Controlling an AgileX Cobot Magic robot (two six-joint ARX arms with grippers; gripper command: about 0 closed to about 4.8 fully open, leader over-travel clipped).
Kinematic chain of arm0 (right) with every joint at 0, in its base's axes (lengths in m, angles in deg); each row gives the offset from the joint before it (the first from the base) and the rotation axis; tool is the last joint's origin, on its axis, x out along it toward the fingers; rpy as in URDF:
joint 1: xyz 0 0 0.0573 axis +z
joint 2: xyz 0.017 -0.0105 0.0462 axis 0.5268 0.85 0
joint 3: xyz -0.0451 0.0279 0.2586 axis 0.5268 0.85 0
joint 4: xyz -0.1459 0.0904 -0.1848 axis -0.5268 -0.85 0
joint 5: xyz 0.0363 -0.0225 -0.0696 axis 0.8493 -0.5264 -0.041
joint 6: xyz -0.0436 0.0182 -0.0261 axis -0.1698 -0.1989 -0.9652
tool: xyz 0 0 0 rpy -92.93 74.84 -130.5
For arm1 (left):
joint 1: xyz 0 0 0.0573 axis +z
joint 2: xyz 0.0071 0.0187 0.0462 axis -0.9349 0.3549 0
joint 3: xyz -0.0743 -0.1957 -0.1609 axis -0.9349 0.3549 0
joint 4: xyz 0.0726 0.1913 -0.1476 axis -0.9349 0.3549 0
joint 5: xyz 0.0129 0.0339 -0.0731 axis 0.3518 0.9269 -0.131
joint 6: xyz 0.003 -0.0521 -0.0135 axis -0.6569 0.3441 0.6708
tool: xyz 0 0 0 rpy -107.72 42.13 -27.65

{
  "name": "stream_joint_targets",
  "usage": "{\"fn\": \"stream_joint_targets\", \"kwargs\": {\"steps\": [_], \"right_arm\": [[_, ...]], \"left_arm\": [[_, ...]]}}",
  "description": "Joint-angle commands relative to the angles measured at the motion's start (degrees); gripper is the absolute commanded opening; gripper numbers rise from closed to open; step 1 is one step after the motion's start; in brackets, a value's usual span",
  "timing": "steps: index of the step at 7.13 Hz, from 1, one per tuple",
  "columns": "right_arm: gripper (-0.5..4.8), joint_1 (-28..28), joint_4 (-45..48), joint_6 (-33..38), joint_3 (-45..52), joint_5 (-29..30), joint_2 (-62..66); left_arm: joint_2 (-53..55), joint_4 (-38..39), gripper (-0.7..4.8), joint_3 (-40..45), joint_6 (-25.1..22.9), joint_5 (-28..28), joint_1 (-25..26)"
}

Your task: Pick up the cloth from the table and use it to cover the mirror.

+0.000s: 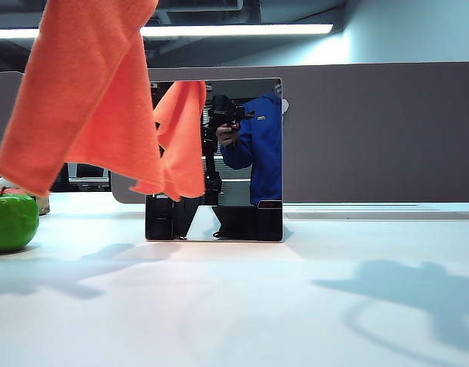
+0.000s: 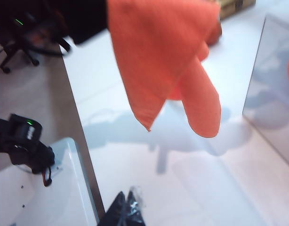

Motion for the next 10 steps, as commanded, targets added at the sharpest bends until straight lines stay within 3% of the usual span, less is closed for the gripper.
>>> {"fn": "stream_joint_targets", "kwargs": {"steps": [1, 2, 4, 8, 9, 10], "right_arm": [[0.95, 7.2, 6.2, -0.1, 1.5, 4.6, 8.9], [1.19, 11.2, 10.5, -0.1, 1.5, 4.2, 13.0], [1.35, 11.6, 12.3, -0.1, 1.5, 4.2, 13.9], [1.50, 12.5, 24.3, -0.1, 1.5, 1.2, 18.4], [2.17, 12.5, 25.8, -1.5, 1.5, -3.4, 20.5], [2.44, 12.5, 26.4, -2.7, 1.5, -4.8, 21.7]], "left_arm": [[-0.2, -7.4, -0.06, -0.3, 1.9, 1.0, -0.1], [-0.1, -8.5, -0.06, -3.1, 2.4, 2.2, -0.1], [-0.1, -8.5, -0.06, -4.3, 2.4, 2.2, -0.1], [-0.1, -8.6, -0.06, -6.3, 4.9, 2.3, -0.1], [-0.1, -9.1, -0.06, -6.3, 5.3, 5.0, -0.1], [-0.1, -9.5, -0.06, -6.5, 6.5, 5.9, -0.1]]}}
